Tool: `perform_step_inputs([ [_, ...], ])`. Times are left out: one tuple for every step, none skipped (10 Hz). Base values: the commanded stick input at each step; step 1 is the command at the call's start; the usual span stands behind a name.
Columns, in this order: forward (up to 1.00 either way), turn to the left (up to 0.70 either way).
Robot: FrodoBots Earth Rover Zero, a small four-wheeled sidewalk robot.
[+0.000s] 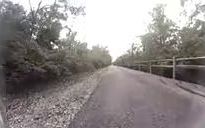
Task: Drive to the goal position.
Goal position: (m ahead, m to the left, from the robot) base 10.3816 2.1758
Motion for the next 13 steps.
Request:
perform_step_inputs([
  [0.70,0.00],
  [0.70,0.00],
  [0.70,0.00],
  [0.70,0.00],
  [0.70,0.00],
  [0.70,0.00],
  [0.70,0.00],
  [0.70,0.00],
  [0.70,0.00],
  [0.70,0.00],
  [0.70,0.00],
  [0.70,0.00],
  [0.70,0.00],
])
